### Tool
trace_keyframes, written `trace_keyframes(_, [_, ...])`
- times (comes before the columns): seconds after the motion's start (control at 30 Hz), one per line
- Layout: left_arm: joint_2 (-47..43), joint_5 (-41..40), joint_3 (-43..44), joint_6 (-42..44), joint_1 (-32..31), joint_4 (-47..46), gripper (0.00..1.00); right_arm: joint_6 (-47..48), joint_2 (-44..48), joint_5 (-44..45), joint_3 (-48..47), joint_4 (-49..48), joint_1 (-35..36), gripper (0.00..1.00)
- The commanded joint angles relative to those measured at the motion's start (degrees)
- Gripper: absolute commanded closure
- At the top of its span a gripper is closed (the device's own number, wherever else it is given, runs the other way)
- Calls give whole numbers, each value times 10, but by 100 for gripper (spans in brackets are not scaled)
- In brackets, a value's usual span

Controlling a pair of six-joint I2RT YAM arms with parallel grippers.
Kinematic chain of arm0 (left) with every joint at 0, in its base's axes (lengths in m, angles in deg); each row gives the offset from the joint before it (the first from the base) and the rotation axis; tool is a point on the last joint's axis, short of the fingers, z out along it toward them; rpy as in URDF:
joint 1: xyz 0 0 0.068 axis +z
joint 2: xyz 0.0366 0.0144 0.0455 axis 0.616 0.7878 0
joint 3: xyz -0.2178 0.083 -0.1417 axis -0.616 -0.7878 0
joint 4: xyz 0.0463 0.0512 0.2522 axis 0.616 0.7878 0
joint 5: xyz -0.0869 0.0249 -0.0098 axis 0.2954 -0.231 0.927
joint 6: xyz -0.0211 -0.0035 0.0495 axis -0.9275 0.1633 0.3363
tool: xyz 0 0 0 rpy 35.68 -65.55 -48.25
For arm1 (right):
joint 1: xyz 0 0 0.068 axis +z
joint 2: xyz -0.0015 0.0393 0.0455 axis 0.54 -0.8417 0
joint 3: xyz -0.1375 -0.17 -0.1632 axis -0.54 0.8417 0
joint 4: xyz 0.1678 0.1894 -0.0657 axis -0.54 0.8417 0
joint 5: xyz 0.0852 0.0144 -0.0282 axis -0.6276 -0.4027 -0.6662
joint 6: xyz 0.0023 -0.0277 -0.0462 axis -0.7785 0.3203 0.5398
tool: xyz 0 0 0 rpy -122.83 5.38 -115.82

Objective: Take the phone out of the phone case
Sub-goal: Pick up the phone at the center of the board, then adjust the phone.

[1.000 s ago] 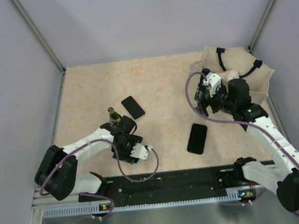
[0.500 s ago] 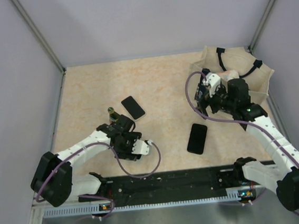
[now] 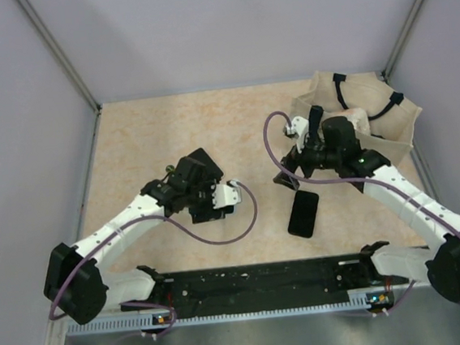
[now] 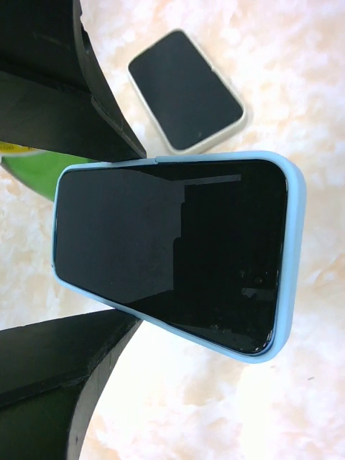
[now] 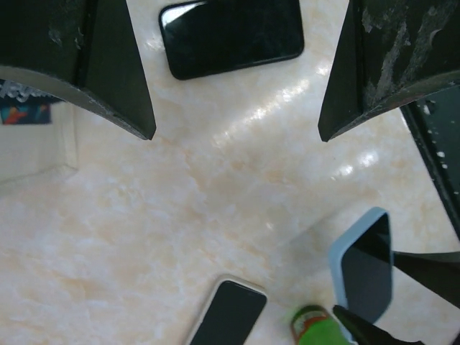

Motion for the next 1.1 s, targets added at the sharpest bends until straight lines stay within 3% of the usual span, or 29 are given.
trace_keyframes(0.0, [-12, -6, 53, -94, -16, -73, 100, -64, -45, -83, -43, -49, 28, 5])
trace_keyframes(0.43, [28, -100, 114, -184, -67, -123, 100, -242, -187, -197, -87, -176, 44, 10])
trace_keyframes(0.77, [38, -128, 121, -191, -82, -139, 100, -254, -244, -220, -96, -188, 60, 18])
trace_keyframes(0.97, [43, -130, 126, -204, -86, -143, 100, -255, -268, -234, -98, -209, 69, 28])
trace_keyframes(1.07, [47, -134, 126, -211, -89, -150, 100, -254, -279, -248, -106, -208, 73, 37])
